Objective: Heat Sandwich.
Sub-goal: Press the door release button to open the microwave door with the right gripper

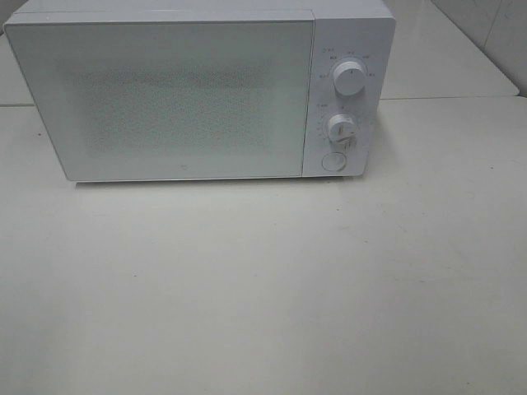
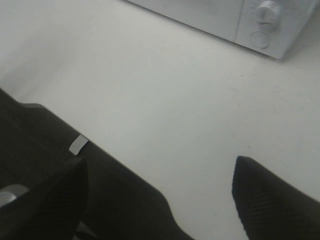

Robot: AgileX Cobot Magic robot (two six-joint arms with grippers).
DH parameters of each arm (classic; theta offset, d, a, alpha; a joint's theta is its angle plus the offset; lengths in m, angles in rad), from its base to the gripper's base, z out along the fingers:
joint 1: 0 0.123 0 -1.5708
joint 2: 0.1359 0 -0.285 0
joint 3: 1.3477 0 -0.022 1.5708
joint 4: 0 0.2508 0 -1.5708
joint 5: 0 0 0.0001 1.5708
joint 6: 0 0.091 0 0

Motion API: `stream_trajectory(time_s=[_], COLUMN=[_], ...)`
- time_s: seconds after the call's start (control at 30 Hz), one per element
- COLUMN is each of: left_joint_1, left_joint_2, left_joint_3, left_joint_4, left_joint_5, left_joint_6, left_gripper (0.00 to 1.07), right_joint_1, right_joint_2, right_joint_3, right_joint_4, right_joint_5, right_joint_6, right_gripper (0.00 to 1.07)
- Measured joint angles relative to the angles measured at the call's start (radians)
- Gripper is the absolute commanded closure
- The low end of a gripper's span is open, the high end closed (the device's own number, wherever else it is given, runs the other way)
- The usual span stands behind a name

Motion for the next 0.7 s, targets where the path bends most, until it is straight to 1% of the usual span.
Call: stream_trajectory(time_s=[0.07, 0.1, 0.13, 0.2, 0.23, 0.27, 0.33, 0.37, 0.4, 0.43, 0.53, 0.57, 0.6, 0.63, 0.7], left_joint_1=[0.000, 0.000, 0.000, 0.000, 0.000, 0.000, 0.000, 0.000, 0.000, 0.000, 0.000, 0.000, 0.000, 0.000, 0.000], left_joint_2=[0.000, 0.000, 0.000, 0.000, 0.000, 0.000, 0.000, 0.000, 0.000, 0.000, 0.000, 0.000, 0.000, 0.000, 0.000], left_joint_3=[0.000, 0.000, 0.000, 0.000, 0.000, 0.000, 0.000, 0.000, 0.000, 0.000, 0.000, 0.000, 0.000, 0.000, 0.000], left_joint_4=[0.000, 0.000, 0.000, 0.000, 0.000, 0.000, 0.000, 0.000, 0.000, 0.000, 0.000, 0.000, 0.000, 0.000, 0.000], left_joint_5=[0.000, 0.000, 0.000, 0.000, 0.000, 0.000, 0.000, 0.000, 0.000, 0.000, 0.000, 0.000, 0.000, 0.000, 0.000], left_joint_6=[0.000, 0.000, 0.000, 0.000, 0.000, 0.000, 0.000, 0.000, 0.000, 0.000, 0.000, 0.000, 0.000, 0.000, 0.000], left_gripper=[0.10, 0.10, 0.10, 0.10, 0.10, 0.10, 0.10, 0.10, 0.10, 0.10, 0.10, 0.10, 0.10, 0.10, 0.10], right_joint_1=[-0.044, -0.044, -0.085, -0.129, -0.167, -0.167, -0.208, -0.233, -0.284, -0.284, -0.356, -0.401, -0.423, -0.423, -0.462], right_joint_2=[-0.046, -0.046, -0.087, -0.131, -0.169, -0.169, -0.206, -0.226, -0.263, -0.263, -0.325, -0.360, -0.379, -0.379, -0.404], right_joint_3=[0.000, 0.000, 0.000, 0.000, 0.008, 0.008, 0.025, 0.037, 0.058, 0.058, 0.088, 0.103, 0.111, 0.111, 0.125], right_joint_4=[-0.030, -0.030, -0.063, -0.088, -0.105, -0.105, -0.112, -0.114, -0.118, -0.118, -0.122, -0.128, -0.131, -0.131, -0.134], right_joint_5=[0.020, 0.020, 0.038, 0.051, 0.058, 0.058, 0.064, 0.070, 0.081, 0.081, 0.084, 0.084, 0.084, 0.084, 0.083], right_joint_6=[0.013, 0.013, 0.022, 0.023, 0.023, 0.023, 0.023, 0.023, 0.023, 0.023, 0.023, 0.023, 0.023, 0.023, 0.023], right_gripper=[0.31, 0.31, 0.31, 0.31, 0.31, 0.31, 0.31, 0.31, 0.31, 0.31, 0.31, 0.31, 0.31, 0.31, 0.31])
